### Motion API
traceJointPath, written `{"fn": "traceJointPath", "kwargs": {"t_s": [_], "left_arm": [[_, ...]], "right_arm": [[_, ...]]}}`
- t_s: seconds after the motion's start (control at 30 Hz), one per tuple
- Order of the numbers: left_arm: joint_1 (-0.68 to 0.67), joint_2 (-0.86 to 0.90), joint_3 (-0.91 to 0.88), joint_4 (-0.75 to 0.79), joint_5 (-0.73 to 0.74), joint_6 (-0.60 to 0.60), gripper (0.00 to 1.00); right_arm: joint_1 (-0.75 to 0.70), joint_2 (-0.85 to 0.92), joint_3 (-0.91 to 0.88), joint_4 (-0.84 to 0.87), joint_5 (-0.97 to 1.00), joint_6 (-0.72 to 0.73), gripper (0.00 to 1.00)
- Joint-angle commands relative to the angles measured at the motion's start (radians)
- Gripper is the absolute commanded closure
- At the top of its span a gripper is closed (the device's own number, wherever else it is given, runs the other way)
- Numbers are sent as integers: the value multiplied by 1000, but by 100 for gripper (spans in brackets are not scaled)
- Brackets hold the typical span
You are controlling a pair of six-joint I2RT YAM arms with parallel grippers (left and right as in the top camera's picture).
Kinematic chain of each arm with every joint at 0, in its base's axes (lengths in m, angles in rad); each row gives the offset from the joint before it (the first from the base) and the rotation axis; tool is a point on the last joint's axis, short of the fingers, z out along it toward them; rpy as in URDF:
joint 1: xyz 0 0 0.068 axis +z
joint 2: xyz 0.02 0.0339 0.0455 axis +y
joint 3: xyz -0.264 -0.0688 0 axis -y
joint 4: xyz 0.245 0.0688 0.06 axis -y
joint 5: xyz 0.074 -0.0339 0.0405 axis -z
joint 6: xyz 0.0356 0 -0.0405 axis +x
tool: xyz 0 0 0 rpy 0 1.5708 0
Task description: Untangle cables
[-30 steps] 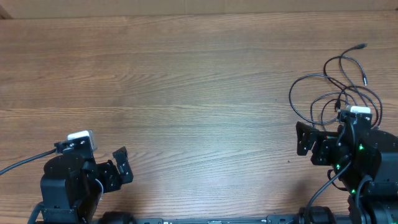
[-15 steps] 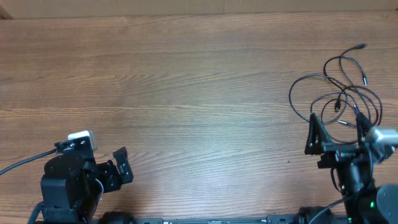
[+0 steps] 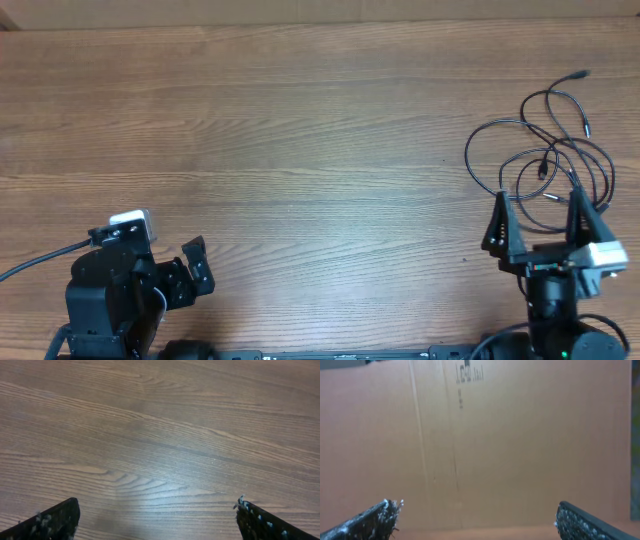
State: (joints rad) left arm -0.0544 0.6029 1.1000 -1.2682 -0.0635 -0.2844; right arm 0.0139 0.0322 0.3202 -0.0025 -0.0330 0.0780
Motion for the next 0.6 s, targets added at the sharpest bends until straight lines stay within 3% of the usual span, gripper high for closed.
{"fn": "traceJointPath", "kwargs": {"t_s": [0.0, 0.37, 0.57], "left_arm": [[2, -8, -3, 0, 5, 15, 0], [2, -8, -3, 0, 5, 15, 0], [2, -8, -3, 0, 5, 15, 0]], "right_arm": [[7, -31, -95, 71, 13, 0, 0], [13, -30, -307, 230, 18, -4, 0], [13, -30, -312, 103, 32, -8, 0]]}}
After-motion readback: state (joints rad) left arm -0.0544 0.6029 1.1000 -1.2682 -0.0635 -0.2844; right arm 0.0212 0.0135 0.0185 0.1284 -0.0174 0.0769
